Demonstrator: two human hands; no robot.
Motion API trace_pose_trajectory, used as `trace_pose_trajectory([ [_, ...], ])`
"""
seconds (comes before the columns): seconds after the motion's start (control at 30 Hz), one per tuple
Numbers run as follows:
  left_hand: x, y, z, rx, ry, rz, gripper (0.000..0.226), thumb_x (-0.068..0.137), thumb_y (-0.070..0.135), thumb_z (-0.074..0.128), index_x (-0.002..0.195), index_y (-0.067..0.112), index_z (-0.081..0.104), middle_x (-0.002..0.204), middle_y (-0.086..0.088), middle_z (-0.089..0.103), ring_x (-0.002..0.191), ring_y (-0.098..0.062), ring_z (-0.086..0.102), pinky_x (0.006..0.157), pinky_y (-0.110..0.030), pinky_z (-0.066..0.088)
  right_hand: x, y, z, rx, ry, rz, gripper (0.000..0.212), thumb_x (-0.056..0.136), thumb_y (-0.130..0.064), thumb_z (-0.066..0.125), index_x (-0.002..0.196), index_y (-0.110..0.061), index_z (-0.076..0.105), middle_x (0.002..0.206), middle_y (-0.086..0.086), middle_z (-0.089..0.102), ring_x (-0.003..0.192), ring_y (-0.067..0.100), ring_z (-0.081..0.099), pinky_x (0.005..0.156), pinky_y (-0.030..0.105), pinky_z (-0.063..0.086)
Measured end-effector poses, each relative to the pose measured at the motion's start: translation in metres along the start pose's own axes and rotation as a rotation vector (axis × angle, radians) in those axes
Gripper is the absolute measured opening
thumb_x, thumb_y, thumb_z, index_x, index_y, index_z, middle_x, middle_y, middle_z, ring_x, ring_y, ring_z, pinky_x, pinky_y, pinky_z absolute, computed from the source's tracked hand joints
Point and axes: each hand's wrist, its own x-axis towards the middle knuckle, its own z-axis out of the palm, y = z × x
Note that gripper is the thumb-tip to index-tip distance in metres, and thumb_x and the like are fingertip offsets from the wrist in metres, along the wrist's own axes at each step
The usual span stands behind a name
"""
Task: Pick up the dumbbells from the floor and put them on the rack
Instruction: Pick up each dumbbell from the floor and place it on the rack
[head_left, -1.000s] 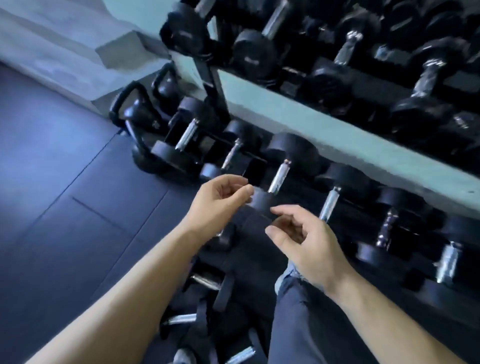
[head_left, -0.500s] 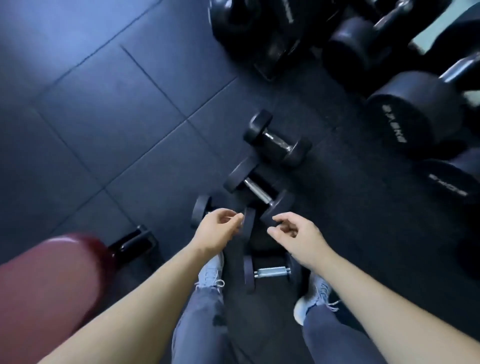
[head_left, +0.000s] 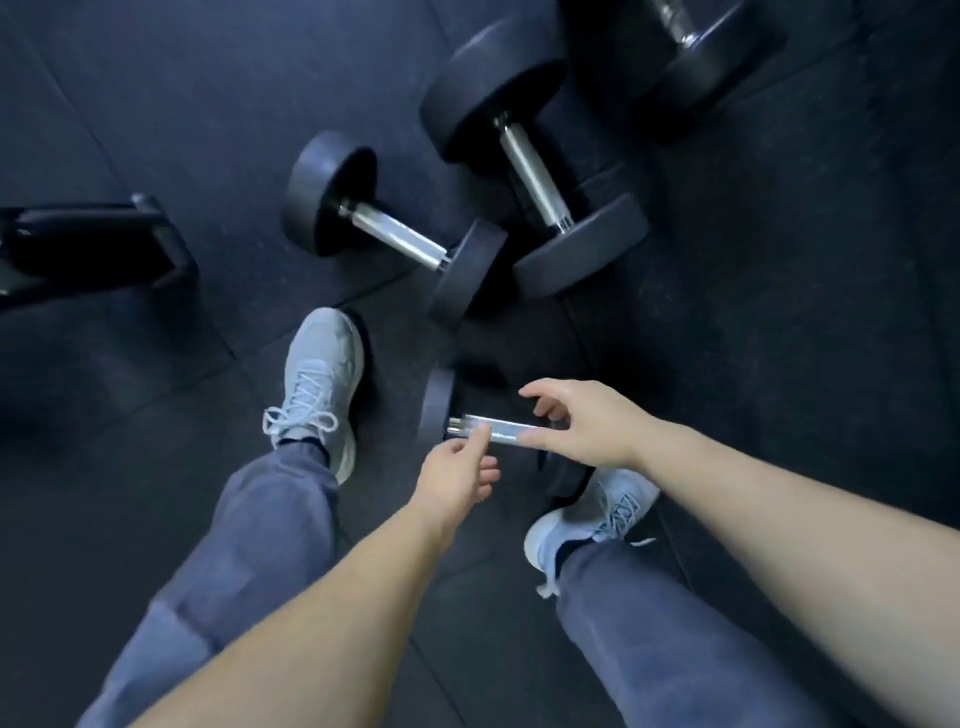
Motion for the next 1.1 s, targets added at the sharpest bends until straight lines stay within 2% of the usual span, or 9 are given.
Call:
trace_pose_trajectory([
  [0.07,0.02,-0.028,0.011,-0.078,0.052,-0.029,0.035,0.101,0.048,0.06,0.095,0.014,0.059,0.103,-0.009,0.065,0.101,-0.025,0.067,0.102,-0.043,0.055,0.022,0.011,0.007,-0.131,-0.088,-0.066,0.074,0.086,-0.059,0.073,0.15,-0.031,0.05,0.13,-0.002,0.068,0.115,0.017,0.066,0.103,0.037,0.051],
  [0.23,0.054,-0.063,0.035,-0.363,0.106,0.05,0.071,0.094,0.054,0.069,0.143,0.007,0.05,0.11,-0.001,0.068,0.115,-0.017,0.066,0.111,-0.042,0.053,0.052,0.024,0.026,-0.322,-0.186,-0.192,0.081,0.086,-0.057,0.076,0.155,-0.031,0.044,0.127,-0.004,0.068,0.111,0.021,0.067,0.101,0.038,0.051],
  [0.37,0.079,-0.068,0.045,-0.563,0.135,0.159,0.076,0.065,0.061,0.08,0.125,0.016,0.066,0.122,-0.009,0.078,0.12,-0.024,0.072,0.112,-0.049,0.052,0.067,0.032,0.027,-0.358,-0.229,-0.221,0.088,0.085,-0.056,0.076,0.159,-0.035,0.035,0.133,-0.004,0.065,0.113,0.018,0.066,0.1,0.034,0.051],
  [0.5,0.102,-0.079,0.045,-0.614,0.153,0.218,0.057,0.071,0.056,0.078,0.116,0.022,0.069,0.124,-0.001,0.076,0.12,-0.016,0.07,0.115,-0.046,0.049,0.084,0.033,0.032,-0.428,-0.279,-0.219,0.094,0.086,-0.055,0.077,0.162,-0.038,0.025,0.135,-0.005,0.064,0.114,0.017,0.066,0.101,0.033,0.051],
  [0.63,0.123,-0.089,0.05,-0.692,0.168,0.277,0.078,0.065,0.063,0.083,0.126,0.016,0.07,0.127,-0.004,0.075,0.124,-0.021,0.069,0.117,-0.05,0.047,0.097,0.038,0.037,-0.432,-0.304,-0.205,0.096,0.086,-0.052,0.077,0.162,-0.041,0.019,0.133,-0.004,0.066,0.107,0.017,0.071,0.101,0.032,0.052],
  [0.83,0.141,-0.101,0.062,-0.826,0.19,0.431,0.018,0.087,0.022,0.08,0.104,0.026,0.076,0.111,-0.006,0.08,0.112,-0.031,0.075,0.107,-0.059,0.054,0.121,0.043,0.048,-0.505,-0.367,-0.265,0.089,0.09,-0.051,0.074,0.161,-0.038,0.022,0.101,-0.007,0.077,0.08,0.009,0.075,0.089,0.03,0.058],
  [0.93,0.146,-0.102,0.067,-0.852,0.195,0.471,0.022,0.082,0.023,0.082,0.102,0.031,0.077,0.113,-0.012,0.079,0.11,-0.034,0.076,0.104,-0.062,0.055,0.127,0.045,0.048,-0.478,-0.394,-0.3,0.08,0.091,-0.045,0.074,0.156,-0.048,0.028,0.091,-0.004,0.078,0.077,0.008,0.074,0.085,0.029,0.059],
  [1.03,0.152,-0.104,0.074,-0.898,0.182,0.501,0.036,0.085,0.014,0.079,0.119,0.012,0.066,0.114,-0.017,0.078,0.107,-0.036,0.077,0.1,-0.063,0.057,0.129,0.047,0.046,-0.418,-0.433,-0.315,0.079,0.091,-0.036,0.077,0.152,-0.054,0.031,0.092,0.002,0.077,0.084,0.014,0.074,0.089,0.033,0.059],
  [1.1,0.154,-0.104,0.076,-0.897,0.183,0.519,0.04,0.084,0.014,0.079,0.121,0.012,0.064,0.115,-0.019,0.077,0.106,-0.037,0.077,0.1,-0.062,0.058,0.129,0.046,0.045,-0.377,-0.45,-0.329,0.08,0.091,-0.029,0.079,0.153,-0.051,0.034,0.094,0.006,0.076,0.084,0.018,0.072,0.088,0.029,0.058],
])
